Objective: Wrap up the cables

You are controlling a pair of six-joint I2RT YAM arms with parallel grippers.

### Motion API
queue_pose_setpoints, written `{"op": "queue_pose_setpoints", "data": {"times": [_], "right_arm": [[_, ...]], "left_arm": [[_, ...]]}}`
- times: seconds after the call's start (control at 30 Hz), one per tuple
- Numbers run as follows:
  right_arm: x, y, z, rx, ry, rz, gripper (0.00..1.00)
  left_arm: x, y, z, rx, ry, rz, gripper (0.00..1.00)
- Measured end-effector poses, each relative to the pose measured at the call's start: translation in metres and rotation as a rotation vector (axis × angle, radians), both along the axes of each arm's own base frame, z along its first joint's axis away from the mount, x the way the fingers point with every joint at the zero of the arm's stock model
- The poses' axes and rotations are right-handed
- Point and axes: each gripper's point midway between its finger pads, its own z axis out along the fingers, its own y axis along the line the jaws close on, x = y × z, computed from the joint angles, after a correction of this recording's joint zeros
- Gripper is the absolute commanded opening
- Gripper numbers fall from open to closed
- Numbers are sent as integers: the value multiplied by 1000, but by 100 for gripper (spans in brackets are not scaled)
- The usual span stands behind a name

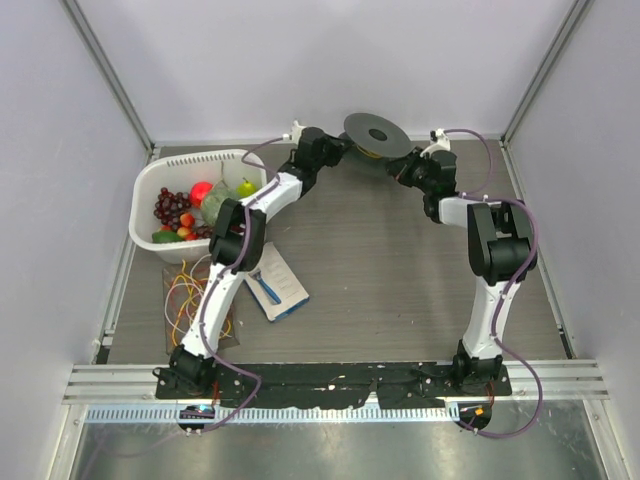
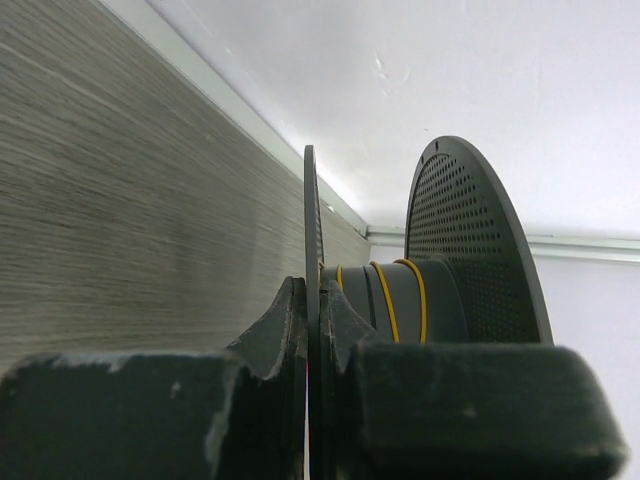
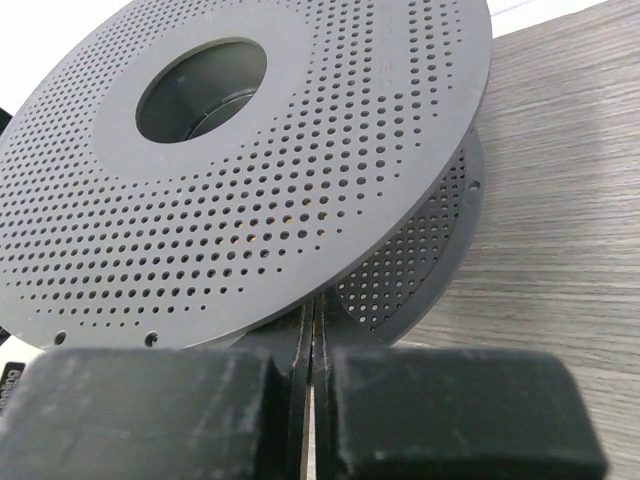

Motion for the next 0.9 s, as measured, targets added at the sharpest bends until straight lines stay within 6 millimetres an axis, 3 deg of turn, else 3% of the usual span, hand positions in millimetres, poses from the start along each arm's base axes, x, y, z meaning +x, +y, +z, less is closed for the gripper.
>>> {"op": "queue_pose_setpoints", "data": {"times": [0.27,0.73,0.9], "right_arm": [[18,-2,-30,-5,29,-16,1],[51,2,-68,-3,25,31,1],[59,3,-70,6,-1,88,1]], "left_arm": [[13,-2,-33,8,8,35,0],[35,5,-66,31,-17,108,4],[40,6,-69,19,-45,113,8]]}}
